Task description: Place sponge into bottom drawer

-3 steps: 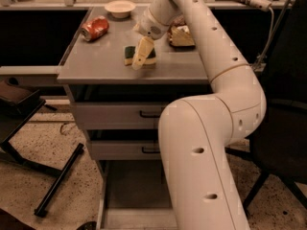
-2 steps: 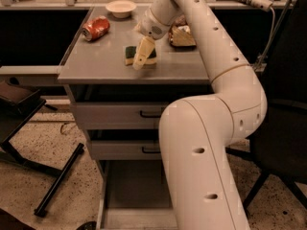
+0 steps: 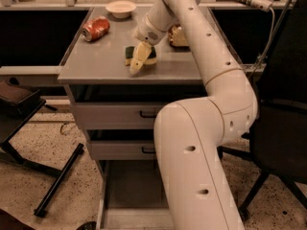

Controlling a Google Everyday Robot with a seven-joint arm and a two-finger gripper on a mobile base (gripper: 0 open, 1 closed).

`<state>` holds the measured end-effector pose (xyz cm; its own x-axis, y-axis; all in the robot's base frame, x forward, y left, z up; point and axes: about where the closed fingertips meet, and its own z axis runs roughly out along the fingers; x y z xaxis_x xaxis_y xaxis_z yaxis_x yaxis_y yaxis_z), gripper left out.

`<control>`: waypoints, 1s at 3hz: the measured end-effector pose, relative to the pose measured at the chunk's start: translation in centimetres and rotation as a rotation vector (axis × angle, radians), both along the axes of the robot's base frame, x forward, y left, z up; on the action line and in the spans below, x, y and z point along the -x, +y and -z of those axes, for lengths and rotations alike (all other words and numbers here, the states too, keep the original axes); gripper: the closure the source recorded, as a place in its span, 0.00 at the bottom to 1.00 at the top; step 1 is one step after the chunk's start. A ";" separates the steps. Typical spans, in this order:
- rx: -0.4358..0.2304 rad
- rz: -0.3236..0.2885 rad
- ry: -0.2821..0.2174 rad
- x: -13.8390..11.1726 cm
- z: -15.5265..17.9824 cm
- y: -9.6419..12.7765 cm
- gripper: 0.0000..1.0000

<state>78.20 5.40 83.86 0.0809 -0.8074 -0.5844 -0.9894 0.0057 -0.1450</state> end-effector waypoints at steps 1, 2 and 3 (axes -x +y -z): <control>-0.004 0.002 -0.004 -0.2 0.2 0.3 0.18; -0.004 0.002 -0.004 -0.2 0.2 0.3 0.42; -0.004 0.002 -0.004 -0.2 0.2 0.3 0.65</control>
Offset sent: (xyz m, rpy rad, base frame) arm 0.0024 0.0027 -0.0015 0.0041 -0.0043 -0.0019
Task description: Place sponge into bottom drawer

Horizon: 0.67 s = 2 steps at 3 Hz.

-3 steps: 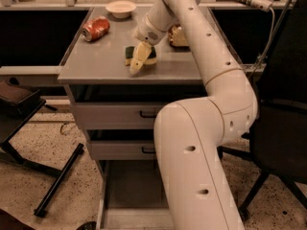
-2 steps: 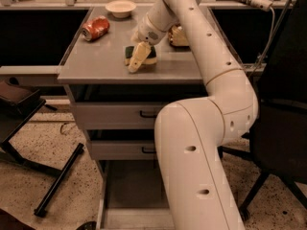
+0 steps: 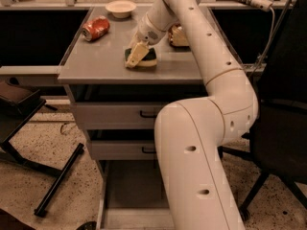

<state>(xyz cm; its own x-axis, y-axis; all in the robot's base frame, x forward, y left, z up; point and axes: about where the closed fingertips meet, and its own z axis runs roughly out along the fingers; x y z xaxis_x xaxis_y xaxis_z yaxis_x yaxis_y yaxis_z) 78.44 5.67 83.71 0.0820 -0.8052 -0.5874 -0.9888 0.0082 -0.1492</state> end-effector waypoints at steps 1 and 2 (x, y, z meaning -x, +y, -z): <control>-0.004 -0.014 -0.005 1.4 -1.8 -0.3 0.88; -0.014 -0.033 -0.026 5.2 -6.0 -1.6 1.00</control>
Offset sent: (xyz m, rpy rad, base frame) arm -0.1734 -0.0279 0.0707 -0.0140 0.0038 0.0776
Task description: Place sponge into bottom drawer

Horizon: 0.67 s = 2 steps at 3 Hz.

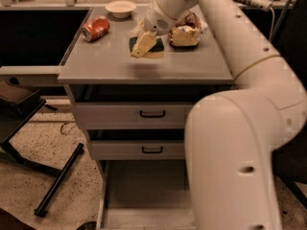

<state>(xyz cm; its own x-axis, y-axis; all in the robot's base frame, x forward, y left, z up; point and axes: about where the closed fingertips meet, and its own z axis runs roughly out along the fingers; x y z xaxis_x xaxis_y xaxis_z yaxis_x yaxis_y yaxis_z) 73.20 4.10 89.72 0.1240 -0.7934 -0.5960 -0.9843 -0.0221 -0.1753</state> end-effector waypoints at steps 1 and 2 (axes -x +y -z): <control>-0.011 -0.110 0.014 5.8 -1.7 0.2 1.00; -0.067 -0.270 0.040 11.7 0.0 0.6 1.00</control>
Offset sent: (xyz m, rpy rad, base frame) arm -0.2269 0.0044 -0.0732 0.0892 0.1596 0.5560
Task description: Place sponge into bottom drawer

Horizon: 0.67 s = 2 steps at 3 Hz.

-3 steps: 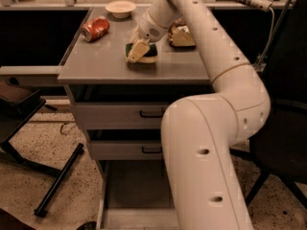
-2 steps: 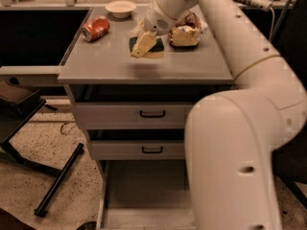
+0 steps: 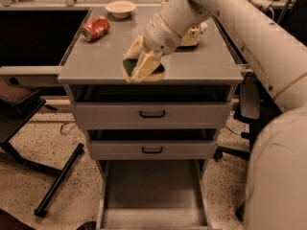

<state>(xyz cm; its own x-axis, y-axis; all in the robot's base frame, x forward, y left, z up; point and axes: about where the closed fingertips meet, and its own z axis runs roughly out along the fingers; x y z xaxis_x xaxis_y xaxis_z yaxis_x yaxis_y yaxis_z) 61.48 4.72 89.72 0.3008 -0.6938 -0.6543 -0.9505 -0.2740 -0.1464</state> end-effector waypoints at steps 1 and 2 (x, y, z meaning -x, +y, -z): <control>0.017 -0.060 0.041 1.9 3.0 0.8 1.00; 0.016 -0.059 0.042 1.9 3.0 0.9 1.00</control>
Offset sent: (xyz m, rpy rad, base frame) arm -0.0201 0.0076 -0.0274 -0.0118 0.0349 0.0672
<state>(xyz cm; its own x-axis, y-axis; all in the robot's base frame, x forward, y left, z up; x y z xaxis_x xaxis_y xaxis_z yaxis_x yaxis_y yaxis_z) 59.59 5.58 86.71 0.3141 -0.6861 -0.6562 -0.9378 -0.3318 -0.1019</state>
